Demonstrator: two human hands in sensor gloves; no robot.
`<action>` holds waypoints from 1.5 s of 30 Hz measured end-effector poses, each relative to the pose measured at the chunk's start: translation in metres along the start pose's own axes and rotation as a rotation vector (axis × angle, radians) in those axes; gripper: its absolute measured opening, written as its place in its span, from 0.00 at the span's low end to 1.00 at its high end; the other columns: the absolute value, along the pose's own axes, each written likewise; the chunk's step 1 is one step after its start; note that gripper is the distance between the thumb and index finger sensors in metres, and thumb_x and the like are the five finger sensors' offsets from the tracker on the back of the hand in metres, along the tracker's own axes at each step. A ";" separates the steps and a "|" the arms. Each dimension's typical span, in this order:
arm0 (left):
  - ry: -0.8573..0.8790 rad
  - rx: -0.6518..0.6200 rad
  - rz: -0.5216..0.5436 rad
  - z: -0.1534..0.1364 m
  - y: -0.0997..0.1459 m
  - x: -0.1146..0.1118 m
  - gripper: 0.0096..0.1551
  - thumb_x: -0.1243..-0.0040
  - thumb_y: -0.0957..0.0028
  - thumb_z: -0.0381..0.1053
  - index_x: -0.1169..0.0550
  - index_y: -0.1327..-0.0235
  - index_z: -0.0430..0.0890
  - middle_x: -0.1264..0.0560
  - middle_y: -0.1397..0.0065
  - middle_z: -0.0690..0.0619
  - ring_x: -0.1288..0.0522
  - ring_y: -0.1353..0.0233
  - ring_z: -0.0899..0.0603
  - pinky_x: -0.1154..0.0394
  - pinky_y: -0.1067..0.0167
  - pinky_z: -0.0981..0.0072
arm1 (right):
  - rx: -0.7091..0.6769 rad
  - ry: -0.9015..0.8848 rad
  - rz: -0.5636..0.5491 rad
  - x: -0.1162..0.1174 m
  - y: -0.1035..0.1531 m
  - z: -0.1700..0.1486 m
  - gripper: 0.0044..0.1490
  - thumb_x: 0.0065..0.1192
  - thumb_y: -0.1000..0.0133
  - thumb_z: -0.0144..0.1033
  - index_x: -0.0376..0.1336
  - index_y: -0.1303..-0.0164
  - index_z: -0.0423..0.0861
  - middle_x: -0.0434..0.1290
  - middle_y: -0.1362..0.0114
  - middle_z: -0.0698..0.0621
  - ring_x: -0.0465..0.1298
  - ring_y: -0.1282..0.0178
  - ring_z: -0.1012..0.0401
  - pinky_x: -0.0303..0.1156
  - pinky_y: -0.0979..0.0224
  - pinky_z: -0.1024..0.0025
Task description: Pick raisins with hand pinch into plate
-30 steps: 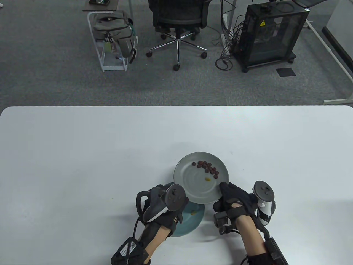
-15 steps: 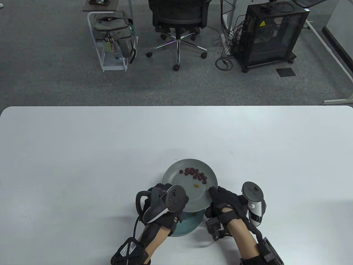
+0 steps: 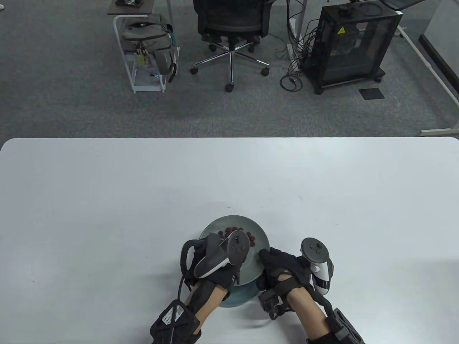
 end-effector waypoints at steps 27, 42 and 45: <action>-0.157 0.062 -0.047 0.020 -0.026 -0.012 0.25 0.19 0.59 0.58 0.08 0.59 0.40 0.15 0.77 0.56 0.21 0.79 0.49 0.21 0.68 0.47 | -0.010 0.021 0.007 0.004 0.000 0.000 0.34 0.57 0.43 0.42 0.63 0.39 0.28 0.87 0.54 0.40 0.87 0.82 0.61 0.83 0.83 0.73; -0.121 0.033 -0.078 0.022 -0.031 -0.014 0.21 0.18 0.59 0.55 0.07 0.63 0.40 0.15 0.78 0.56 0.21 0.79 0.48 0.22 0.67 0.47 | 0.003 0.008 0.005 0.003 0.001 0.001 0.34 0.58 0.43 0.41 0.63 0.39 0.28 0.87 0.54 0.39 0.88 0.83 0.61 0.83 0.83 0.73; -0.108 0.024 -0.082 0.021 -0.031 -0.016 0.22 0.18 0.59 0.55 0.07 0.62 0.40 0.15 0.77 0.56 0.21 0.78 0.48 0.22 0.67 0.47 | 0.005 0.012 0.004 0.002 0.001 0.001 0.34 0.58 0.43 0.41 0.63 0.39 0.28 0.87 0.54 0.39 0.88 0.83 0.60 0.83 0.83 0.73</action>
Point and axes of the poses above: the tracker on the back of each hand, its own z axis roughly to the thumb side, its own y axis roughly from the fingertips to the wrist, x = y × z, the point moved 2 cm from there along -y, roughly from the wrist to the fingertips
